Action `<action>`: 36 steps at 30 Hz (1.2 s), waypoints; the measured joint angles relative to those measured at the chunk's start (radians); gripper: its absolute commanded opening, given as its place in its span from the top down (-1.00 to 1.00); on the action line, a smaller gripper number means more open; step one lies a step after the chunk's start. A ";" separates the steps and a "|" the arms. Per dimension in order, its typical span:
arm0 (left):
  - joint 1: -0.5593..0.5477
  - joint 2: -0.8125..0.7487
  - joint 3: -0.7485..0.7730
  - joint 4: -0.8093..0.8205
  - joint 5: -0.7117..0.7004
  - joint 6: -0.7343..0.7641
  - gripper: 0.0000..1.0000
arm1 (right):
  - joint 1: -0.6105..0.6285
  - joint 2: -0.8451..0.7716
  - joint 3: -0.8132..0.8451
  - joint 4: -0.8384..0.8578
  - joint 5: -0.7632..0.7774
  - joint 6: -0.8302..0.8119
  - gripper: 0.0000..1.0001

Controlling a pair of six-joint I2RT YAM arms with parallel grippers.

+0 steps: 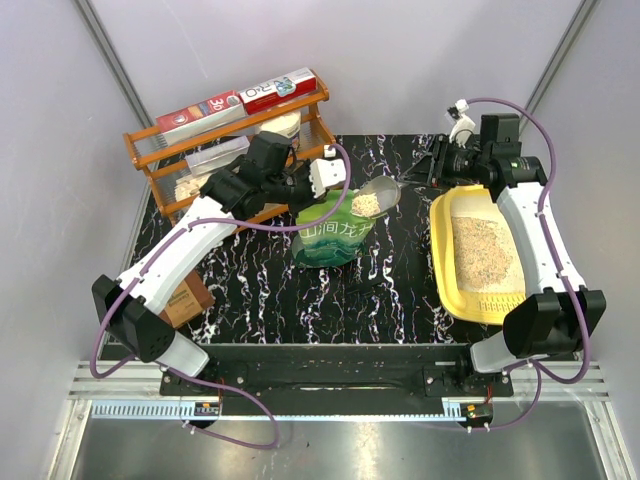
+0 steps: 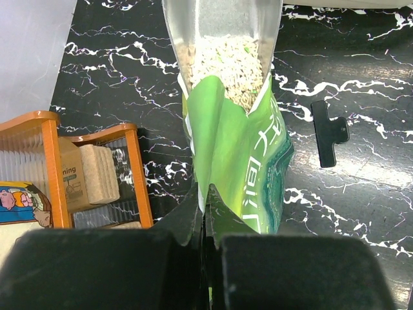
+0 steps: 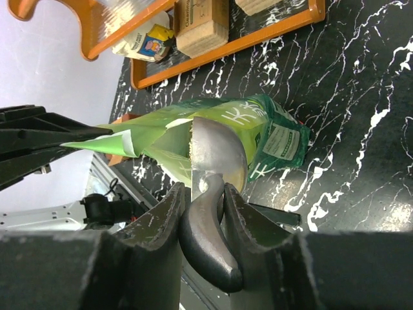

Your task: Fill the litter box with clean litter

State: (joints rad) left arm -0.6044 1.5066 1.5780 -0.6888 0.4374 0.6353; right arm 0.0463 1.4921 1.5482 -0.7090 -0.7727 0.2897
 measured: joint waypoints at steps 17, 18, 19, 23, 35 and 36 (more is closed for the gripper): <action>0.000 0.000 0.000 0.002 0.000 -0.004 1.00 | -0.101 -0.002 -0.142 0.148 -0.178 0.162 1.00; 0.000 0.000 0.000 0.002 0.000 -0.004 1.00 | -0.119 0.000 -0.171 0.180 -0.212 0.198 1.00; 0.000 0.000 0.000 0.002 0.000 -0.004 1.00 | -0.130 0.000 -0.196 0.209 -0.236 0.233 1.00; 0.000 0.000 0.000 0.002 -0.002 0.001 1.00 | -0.154 0.004 -0.261 0.302 -0.295 0.325 1.00; 0.000 0.000 0.000 0.002 -0.016 0.011 1.00 | -0.214 0.048 -0.531 0.850 -0.458 0.737 1.00; 0.000 0.000 0.000 0.002 -0.016 0.011 1.00 | -0.219 0.056 -0.548 0.894 -0.468 0.771 1.00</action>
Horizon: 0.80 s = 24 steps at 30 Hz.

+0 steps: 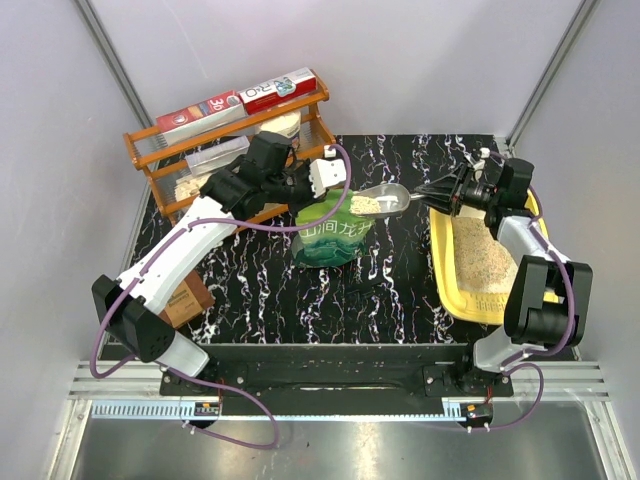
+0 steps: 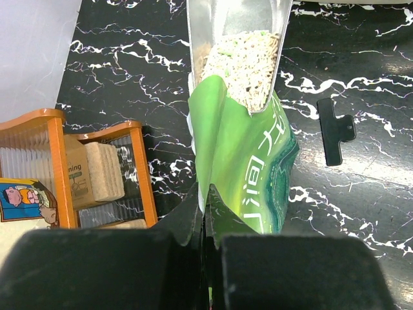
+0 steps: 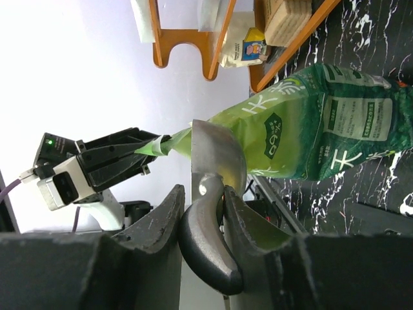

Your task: Fill the litter box with clean litter

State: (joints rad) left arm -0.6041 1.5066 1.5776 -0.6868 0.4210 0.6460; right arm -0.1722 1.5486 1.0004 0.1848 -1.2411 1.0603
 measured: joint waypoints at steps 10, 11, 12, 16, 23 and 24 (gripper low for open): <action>0.000 0.000 0.000 0.002 -0.009 0.000 1.00 | -0.018 0.006 -0.093 0.271 -0.024 0.167 1.00; 0.000 0.000 0.000 0.001 -0.008 0.000 1.00 | -0.020 0.006 -0.103 0.297 -0.027 0.187 1.00; 0.000 0.000 0.000 0.001 -0.009 0.001 1.00 | -0.021 0.007 -0.113 0.326 -0.029 0.209 1.00; 0.000 0.000 0.000 0.001 -0.011 0.002 1.00 | -0.025 0.025 -0.142 0.508 -0.038 0.336 1.00; 0.000 0.000 0.000 0.001 -0.015 0.005 1.00 | -0.030 0.069 -0.167 0.732 -0.044 0.509 1.00; 0.000 0.000 0.000 0.001 -0.015 0.005 1.00 | -0.031 0.073 -0.167 0.753 -0.043 0.526 1.00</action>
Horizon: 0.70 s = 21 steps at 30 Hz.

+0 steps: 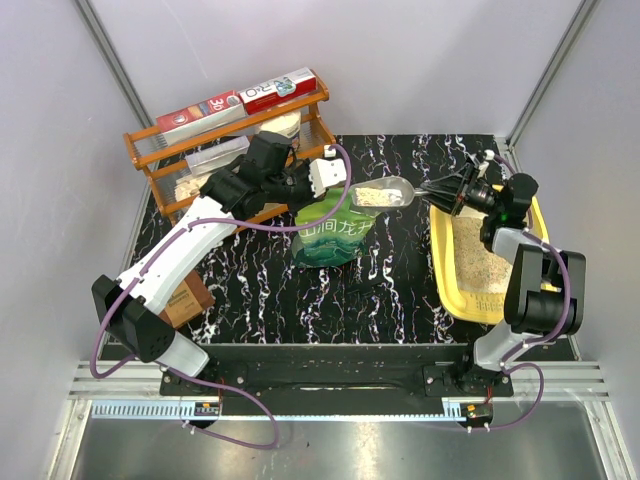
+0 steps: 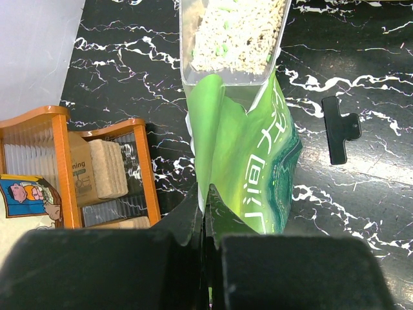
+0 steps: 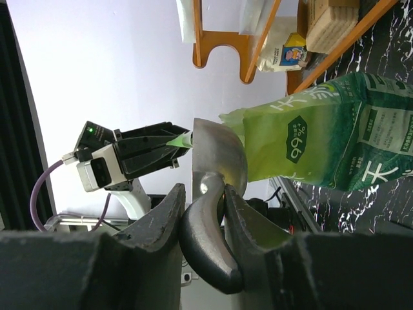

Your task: Fill the litter box with clean litter

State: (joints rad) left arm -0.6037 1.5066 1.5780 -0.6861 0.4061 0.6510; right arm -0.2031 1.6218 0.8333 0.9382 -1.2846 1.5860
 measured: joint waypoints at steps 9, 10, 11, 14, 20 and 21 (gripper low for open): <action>0.000 0.000 0.000 -0.001 -0.003 0.000 1.00 | -0.007 0.036 0.105 0.050 0.027 0.060 1.00; 0.000 0.000 0.000 -0.001 -0.002 0.000 1.00 | -0.007 0.054 0.125 0.072 0.029 0.074 1.00; 0.000 0.000 0.000 -0.001 -0.002 0.000 1.00 | -0.013 0.085 0.154 0.101 0.029 0.093 1.00; 0.000 0.000 0.000 -0.002 -0.002 -0.001 1.00 | -0.039 0.139 0.183 0.119 0.028 0.127 1.00; 0.000 0.000 0.000 -0.002 -0.001 -0.001 1.00 | -0.108 0.138 0.182 0.116 0.034 0.143 1.00; 0.000 0.000 0.000 -0.002 0.001 -0.001 1.00 | -0.111 0.129 0.179 0.111 0.036 0.142 1.00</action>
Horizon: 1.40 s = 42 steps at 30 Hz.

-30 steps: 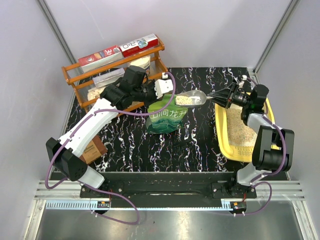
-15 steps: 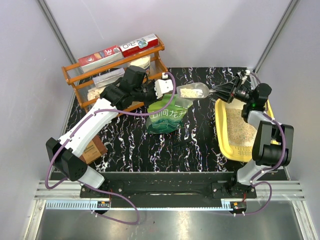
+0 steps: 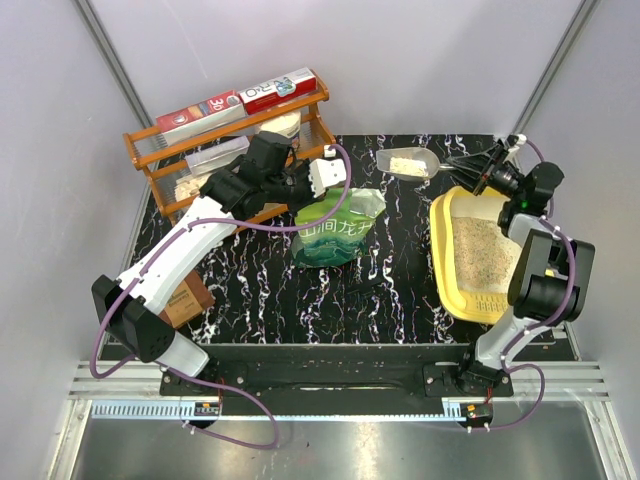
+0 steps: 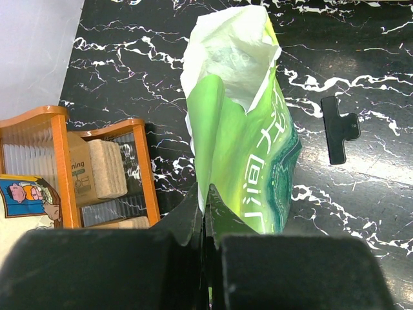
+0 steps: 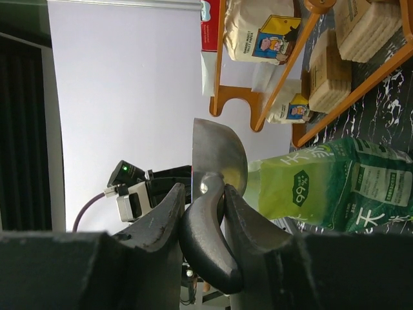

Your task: Fill the litter box with clean litter

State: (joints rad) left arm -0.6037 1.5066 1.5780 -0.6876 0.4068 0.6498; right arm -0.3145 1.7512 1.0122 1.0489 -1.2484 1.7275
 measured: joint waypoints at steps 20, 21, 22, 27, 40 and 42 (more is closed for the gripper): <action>0.000 0.000 0.000 -0.001 0.052 -0.088 1.00 | -0.405 -0.443 -0.132 -0.478 -0.001 -0.343 1.00; 0.000 0.000 0.000 -0.001 0.057 -0.095 1.00 | -0.438 -0.470 -0.133 -0.536 0.002 -0.388 1.00; 0.000 0.000 0.000 -0.001 0.061 -0.100 1.00 | -0.472 -0.496 -0.135 -0.587 0.003 -0.432 1.00; 0.000 0.001 0.000 -0.002 0.079 -0.117 1.00 | -0.570 -0.576 -0.144 -0.832 0.016 -0.649 1.00; 0.000 0.001 0.000 -0.011 0.114 -0.119 1.00 | -0.613 -0.601 0.021 -1.537 0.312 -1.334 1.00; 0.000 0.001 0.000 -0.012 0.119 -0.117 1.00 | -0.615 -0.619 0.050 -1.603 0.370 -1.418 1.00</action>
State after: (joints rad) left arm -0.6033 1.5074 1.5780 -0.6994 0.5259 0.5327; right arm -0.9291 1.1320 1.0626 -0.5545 -0.8780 0.3092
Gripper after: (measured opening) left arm 0.016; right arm 0.321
